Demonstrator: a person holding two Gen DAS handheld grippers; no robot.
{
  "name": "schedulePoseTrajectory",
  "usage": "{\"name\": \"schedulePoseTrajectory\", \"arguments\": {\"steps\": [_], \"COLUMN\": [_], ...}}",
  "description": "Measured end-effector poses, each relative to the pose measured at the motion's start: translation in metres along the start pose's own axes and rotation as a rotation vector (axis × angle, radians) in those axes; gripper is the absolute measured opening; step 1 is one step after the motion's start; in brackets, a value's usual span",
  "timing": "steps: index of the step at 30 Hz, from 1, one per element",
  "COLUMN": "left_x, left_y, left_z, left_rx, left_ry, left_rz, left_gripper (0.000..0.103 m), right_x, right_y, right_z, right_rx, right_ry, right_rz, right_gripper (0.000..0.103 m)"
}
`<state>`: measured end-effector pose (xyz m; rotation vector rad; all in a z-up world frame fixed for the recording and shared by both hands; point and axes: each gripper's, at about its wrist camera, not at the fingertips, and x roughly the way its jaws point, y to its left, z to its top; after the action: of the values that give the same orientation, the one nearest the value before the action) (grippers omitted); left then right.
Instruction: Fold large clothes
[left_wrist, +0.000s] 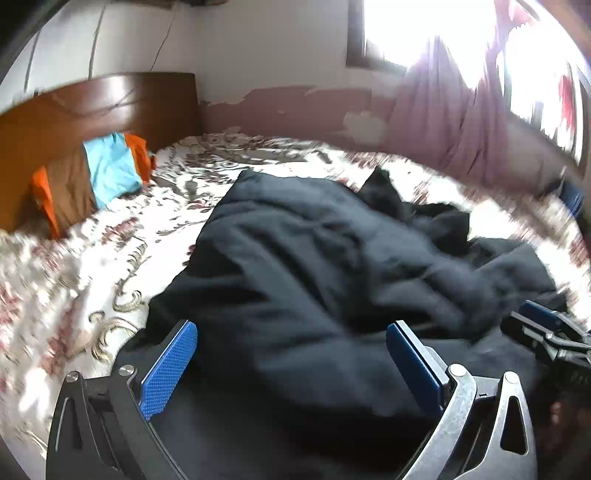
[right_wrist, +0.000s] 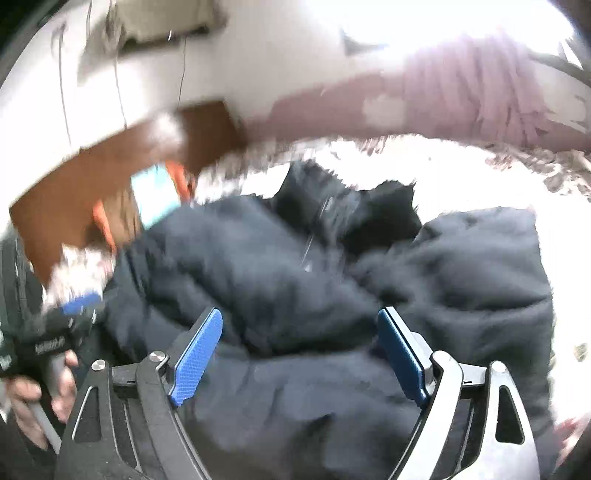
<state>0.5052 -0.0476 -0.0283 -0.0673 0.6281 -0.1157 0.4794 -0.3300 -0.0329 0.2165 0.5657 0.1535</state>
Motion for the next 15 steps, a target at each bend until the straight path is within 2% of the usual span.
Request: {"name": "schedulePoseTrajectory", "arguments": {"steps": [2,4,8,9,11,13,14,15], "left_x": [-0.011,-0.014,0.001,0.011,0.035,0.064,0.077,0.089], "left_y": [-0.002,-0.012,-0.037,-0.039,-0.045,-0.054,-0.058,-0.062], "left_z": [0.006,0.021,0.063,0.072,0.081,0.091,0.097,0.103], "left_rx": [-0.046,-0.031,-0.017,-0.048,-0.079,-0.032,-0.002,0.018], "left_ry": [-0.01,-0.013,-0.018,-0.028,-0.002,0.034,0.041,0.038], "left_rz": [-0.073,-0.124,-0.091,-0.107,-0.164,-0.153,-0.132,-0.104], "left_gripper": [0.103,0.103,0.103,0.103,0.103,0.103,0.103,0.103], "right_x": [-0.011,-0.001,0.046,0.062,0.083,0.103,0.113,0.127], "right_y": [-0.018,-0.04,-0.077,-0.088,-0.099,-0.103,-0.105,-0.11], "right_z": [0.019,0.047,0.084,0.092,0.099,0.102,0.102,0.103], "right_rx": [0.047,0.113,0.219,0.248,0.254,0.262,0.268,0.272], "right_ry": [-0.051,-0.033,0.018,-0.003,-0.034,-0.034,-0.037,-0.037], "right_rz": [-0.062,-0.123,-0.069,-0.024,-0.011,-0.025,-0.017,0.012], "right_gripper": [0.096,0.096,0.096,0.096,0.096,0.095,0.092,0.081]}}
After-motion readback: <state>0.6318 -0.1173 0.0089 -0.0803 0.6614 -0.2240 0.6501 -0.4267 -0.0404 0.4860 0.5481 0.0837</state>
